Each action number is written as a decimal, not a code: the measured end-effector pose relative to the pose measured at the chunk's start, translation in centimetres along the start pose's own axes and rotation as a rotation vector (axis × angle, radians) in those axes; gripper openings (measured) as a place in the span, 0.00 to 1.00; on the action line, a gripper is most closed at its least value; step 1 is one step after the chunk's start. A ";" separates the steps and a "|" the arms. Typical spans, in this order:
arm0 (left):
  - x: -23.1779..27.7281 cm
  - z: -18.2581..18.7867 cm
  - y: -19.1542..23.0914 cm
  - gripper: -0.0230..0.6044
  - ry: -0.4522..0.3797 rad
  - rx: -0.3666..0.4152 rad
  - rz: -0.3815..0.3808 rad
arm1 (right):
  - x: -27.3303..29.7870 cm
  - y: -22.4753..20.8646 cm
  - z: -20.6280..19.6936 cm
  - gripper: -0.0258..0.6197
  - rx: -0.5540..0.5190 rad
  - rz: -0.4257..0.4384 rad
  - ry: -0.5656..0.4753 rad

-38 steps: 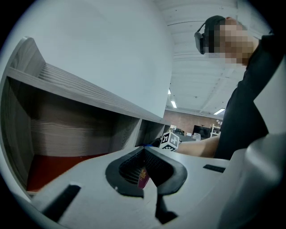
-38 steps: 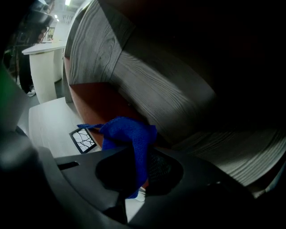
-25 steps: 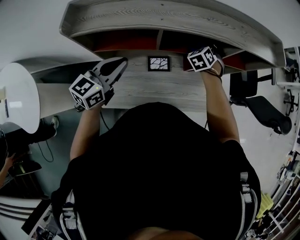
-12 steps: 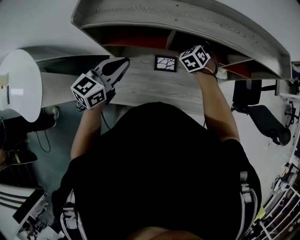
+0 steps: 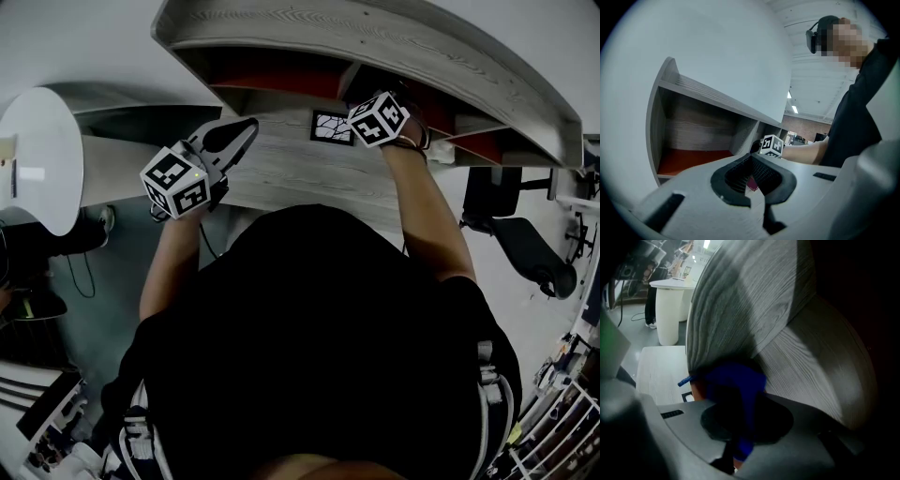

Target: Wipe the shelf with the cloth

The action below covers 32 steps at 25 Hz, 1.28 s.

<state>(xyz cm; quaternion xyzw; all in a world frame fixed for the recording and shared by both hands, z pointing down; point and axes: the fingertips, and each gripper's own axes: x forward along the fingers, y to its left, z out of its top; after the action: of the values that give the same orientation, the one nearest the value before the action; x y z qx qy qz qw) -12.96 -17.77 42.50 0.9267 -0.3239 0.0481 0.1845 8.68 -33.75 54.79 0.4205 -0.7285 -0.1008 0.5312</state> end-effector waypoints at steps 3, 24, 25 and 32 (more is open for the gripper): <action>-0.2 -0.1 -0.1 0.06 0.003 -0.001 0.001 | 0.0 0.1 0.1 0.09 0.003 0.004 -0.009; -0.3 -0.6 -2.1 0.06 0.011 0.023 -0.042 | -5.0 -0.4 -2.3 0.11 0.193 0.025 -0.149; -0.1 -0.5 -2.4 0.06 0.012 0.028 -0.052 | -5.7 -0.5 -2.5 0.11 0.215 0.028 -0.158; 1.4 -0.5 -4.1 0.06 0.028 0.049 -0.122 | -10.6 -1.8 -3.9 0.11 0.388 0.021 -0.232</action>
<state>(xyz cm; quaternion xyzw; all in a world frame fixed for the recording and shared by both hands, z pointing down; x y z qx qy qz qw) -9.26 -15.40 42.01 0.9482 -0.2630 0.0574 0.1689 13.81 -26.04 48.00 0.4929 -0.7948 -0.0008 0.3539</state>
